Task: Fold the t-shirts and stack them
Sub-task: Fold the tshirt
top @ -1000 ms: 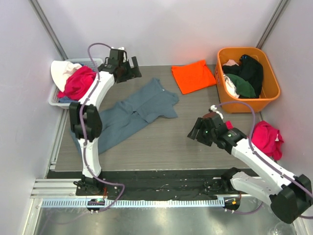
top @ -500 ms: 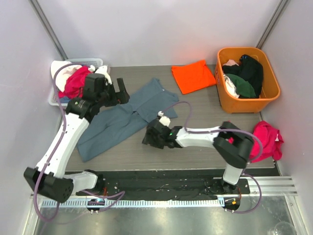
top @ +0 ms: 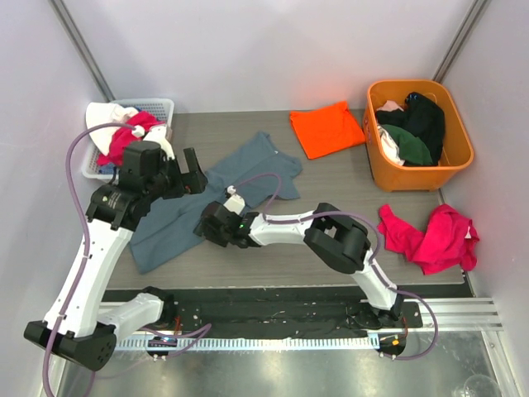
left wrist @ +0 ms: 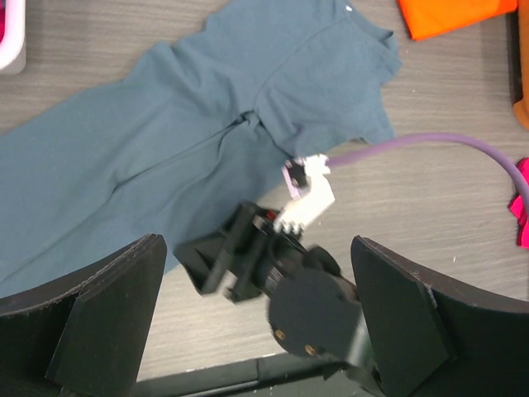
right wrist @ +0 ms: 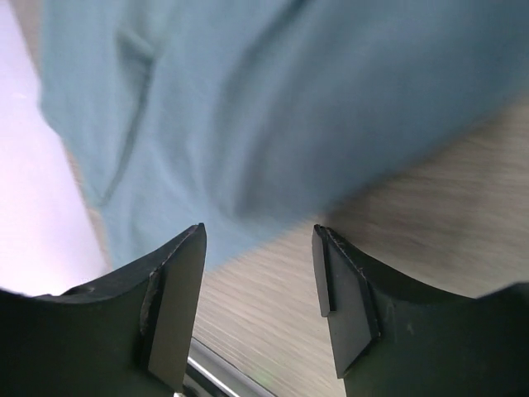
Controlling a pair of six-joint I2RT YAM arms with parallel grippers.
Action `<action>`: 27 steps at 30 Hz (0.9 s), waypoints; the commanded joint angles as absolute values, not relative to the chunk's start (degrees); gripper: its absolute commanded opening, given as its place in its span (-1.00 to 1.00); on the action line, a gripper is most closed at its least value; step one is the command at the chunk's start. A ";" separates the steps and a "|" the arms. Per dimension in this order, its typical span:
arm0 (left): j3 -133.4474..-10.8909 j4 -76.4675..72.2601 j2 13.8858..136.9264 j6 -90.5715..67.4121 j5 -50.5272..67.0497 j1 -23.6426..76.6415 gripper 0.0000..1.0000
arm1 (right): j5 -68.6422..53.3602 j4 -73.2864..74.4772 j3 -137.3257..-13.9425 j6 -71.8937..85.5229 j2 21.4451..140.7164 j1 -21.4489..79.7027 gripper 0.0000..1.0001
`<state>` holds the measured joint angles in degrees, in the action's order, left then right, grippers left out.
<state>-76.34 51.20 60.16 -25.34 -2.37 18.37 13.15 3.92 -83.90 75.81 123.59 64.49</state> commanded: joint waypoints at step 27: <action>-71.72 52.30 56.69 -26.54 -1.14 18.11 1.00 | 15.38 35.93 -47.90 52.04 72.18 41.69 -0.85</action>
